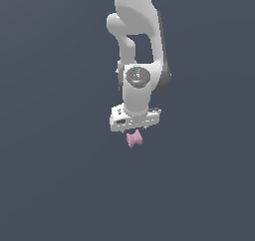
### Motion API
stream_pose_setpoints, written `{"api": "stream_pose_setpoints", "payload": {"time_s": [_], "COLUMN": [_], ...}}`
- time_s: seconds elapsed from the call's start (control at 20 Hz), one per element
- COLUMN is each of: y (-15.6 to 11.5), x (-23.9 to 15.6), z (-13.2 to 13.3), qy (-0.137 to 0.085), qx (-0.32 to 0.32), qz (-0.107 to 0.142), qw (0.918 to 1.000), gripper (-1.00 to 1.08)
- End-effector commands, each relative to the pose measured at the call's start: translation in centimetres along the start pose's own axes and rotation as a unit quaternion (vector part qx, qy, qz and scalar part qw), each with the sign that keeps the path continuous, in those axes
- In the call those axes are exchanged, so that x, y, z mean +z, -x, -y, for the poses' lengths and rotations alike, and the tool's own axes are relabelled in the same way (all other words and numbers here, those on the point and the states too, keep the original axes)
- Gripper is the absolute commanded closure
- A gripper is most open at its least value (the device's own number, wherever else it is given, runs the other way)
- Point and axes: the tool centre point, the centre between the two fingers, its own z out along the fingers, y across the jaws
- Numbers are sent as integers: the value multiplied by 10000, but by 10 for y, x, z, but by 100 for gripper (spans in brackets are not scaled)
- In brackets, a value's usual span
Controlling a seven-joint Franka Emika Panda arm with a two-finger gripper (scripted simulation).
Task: Pick up the object and move it to a goal position.
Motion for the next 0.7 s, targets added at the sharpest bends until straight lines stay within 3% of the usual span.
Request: {"api": "stream_pose_setpoints", "payload": {"time_s": [0.0, 0.65], "y": [-3, -7], "x": [6, 19], "z": [0, 2], "qy": [14, 37], "qx": [-241, -695], "qz": [-32, -93], "qw": [9997, 9975], "gripper": [-92, -92]}}
